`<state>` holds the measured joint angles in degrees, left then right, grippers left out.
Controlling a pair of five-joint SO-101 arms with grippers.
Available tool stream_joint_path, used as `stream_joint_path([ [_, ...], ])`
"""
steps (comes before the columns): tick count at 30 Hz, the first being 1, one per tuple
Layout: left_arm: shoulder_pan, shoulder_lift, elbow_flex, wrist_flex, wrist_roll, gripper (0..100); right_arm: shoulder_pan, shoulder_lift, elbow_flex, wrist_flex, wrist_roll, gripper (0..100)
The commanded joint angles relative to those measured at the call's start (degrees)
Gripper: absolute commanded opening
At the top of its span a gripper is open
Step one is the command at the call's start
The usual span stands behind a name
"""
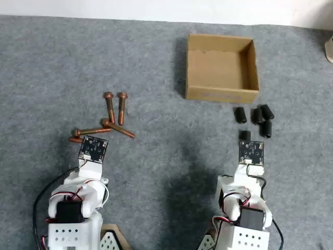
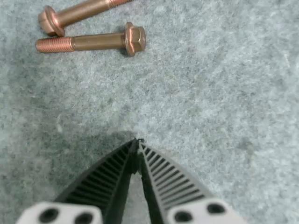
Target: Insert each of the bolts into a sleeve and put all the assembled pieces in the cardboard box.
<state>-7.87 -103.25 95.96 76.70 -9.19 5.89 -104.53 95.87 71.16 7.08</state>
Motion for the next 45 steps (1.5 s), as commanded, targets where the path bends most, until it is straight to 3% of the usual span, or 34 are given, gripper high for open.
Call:
stream_joint_path([
  [1, -0.2, -0.6, 1.1, 0.4, -0.4, 1, -6.2, -0.6, 8.7, 0.2, 0.5, 0.6],
  [5, -0.2, -0.6, 1.1, 0.4, -0.4, 1, -9.5, -0.6, 8.7, 0.1, 0.6, 0.6],
  [11, 0.0, -0.7, 1.1, 0.4, -0.4, 1, -21.4, -0.7, 8.7, 0.2, 0.3, 0.6],
  [17, 6.1, -0.7, 1.0, 0.4, -0.5, 1, -17.2, -0.7, 8.7, 0.2, 0.3, 0.6],
  [28, 5.9, -0.7, -1.2, 0.5, -0.3, 1, -16.0, -0.7, 8.7, 0.2, 0.3, 0.6],
  [32, 1.5, -0.6, -11.3, 0.9, -0.4, 1, -15.9, -0.7, 8.7, 0.2, 0.3, 0.6],
  [40, -16.3, -0.8, -28.3, 0.9, -0.5, 1, -15.9, -0.7, 8.7, 0.2, 0.3, 0.6],
  [45, -15.9, -0.8, -29.1, 0.9, -0.5, 1, -15.8, -0.7, 8.7, 0.2, 0.3, 0.6],
])
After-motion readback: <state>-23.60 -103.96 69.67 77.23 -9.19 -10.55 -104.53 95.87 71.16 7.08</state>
